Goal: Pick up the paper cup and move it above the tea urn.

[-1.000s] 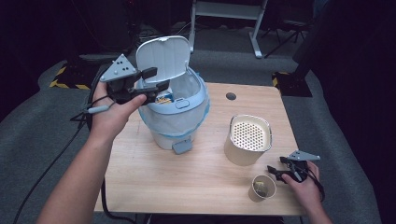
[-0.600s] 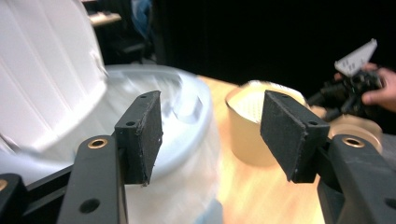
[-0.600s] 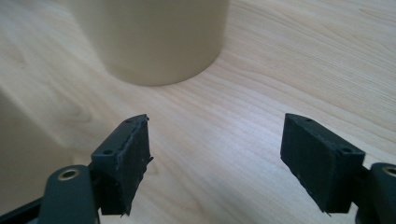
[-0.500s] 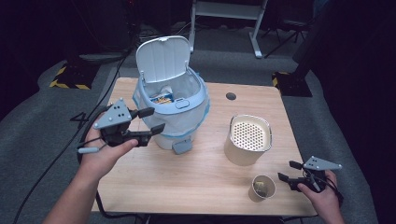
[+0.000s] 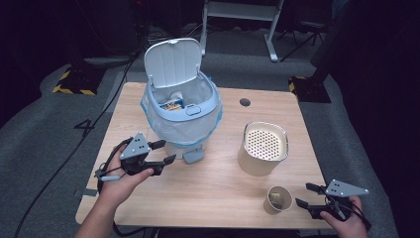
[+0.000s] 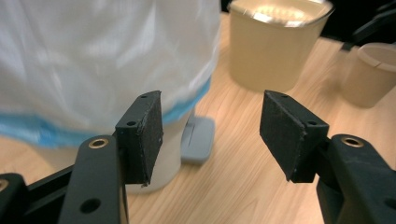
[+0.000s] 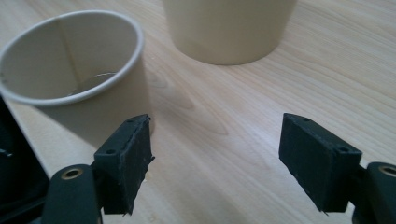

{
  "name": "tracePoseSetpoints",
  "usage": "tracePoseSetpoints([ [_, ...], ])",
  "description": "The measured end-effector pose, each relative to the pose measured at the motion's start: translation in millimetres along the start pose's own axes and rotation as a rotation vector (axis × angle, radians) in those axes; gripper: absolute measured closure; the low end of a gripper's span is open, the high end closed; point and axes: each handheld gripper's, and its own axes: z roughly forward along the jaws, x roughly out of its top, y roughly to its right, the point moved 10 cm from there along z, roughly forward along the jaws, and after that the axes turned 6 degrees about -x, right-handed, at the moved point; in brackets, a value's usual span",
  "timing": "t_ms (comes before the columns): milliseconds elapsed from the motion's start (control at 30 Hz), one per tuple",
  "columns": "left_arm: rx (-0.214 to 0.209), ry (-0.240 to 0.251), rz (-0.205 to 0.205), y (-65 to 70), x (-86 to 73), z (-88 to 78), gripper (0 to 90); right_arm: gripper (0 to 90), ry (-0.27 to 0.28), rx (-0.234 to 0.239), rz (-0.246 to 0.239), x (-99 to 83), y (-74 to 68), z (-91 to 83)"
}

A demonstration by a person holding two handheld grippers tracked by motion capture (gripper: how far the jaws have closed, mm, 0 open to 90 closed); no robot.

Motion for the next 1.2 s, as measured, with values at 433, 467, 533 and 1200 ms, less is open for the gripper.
tracePoseSetpoints([
  [433,0.019,-0.130,-0.096,-10.1,-71.4,35.9,39.7,21.1,0.020,0.090,-0.017,-5.3,-37.3,1.2],
  [467,0.019,-0.130,-0.096,-10.1,-71.4,35.9,39.7,21.1,0.020,0.090,-0.017,-5.3,-37.3,1.2],
  [533,0.023,-0.155,-0.104,-11.8,-81.3,41.2,39.6,21.2,0.030,0.106,0.000,-4.3,-43.8,3.6],
  [1200,0.117,-0.301,-0.129,-22.5,-121.4,52.2,26.9,17.6,0.123,0.119,0.012,8.7,-76.1,42.9],
])
